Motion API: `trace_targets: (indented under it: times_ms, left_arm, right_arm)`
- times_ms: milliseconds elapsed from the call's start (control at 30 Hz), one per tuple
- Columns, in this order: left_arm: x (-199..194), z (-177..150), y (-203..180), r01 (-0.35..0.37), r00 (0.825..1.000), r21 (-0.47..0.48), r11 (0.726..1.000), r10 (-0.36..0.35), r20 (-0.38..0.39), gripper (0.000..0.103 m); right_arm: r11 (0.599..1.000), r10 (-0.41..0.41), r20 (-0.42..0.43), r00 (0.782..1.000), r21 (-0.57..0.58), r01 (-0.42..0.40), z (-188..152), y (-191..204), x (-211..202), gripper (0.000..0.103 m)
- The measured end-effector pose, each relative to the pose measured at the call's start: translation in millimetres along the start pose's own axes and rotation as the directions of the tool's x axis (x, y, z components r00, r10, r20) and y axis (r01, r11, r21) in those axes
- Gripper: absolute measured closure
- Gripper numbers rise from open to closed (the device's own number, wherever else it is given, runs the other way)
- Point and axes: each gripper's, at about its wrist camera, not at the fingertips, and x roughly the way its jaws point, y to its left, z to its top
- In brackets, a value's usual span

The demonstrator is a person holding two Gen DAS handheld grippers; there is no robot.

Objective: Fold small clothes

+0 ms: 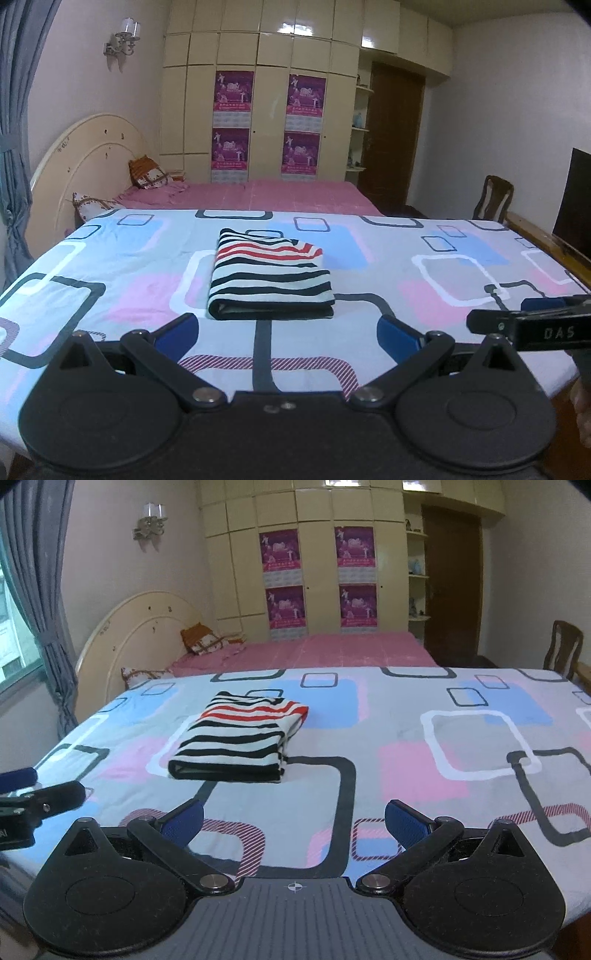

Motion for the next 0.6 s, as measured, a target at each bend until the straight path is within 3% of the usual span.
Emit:
trace_targets:
  times_ms: [600]
  left_arm:
    - [-1.1, 5.3, 0.6, 0.016, 1.0, 0.011, 1.0, -0.017, 0.026, 0.0]
  right_arm:
    - [1.0, -0.018, 0.015, 1.0, -0.011, 0.018, 3.0, 2.7, -3.0, 0.0]
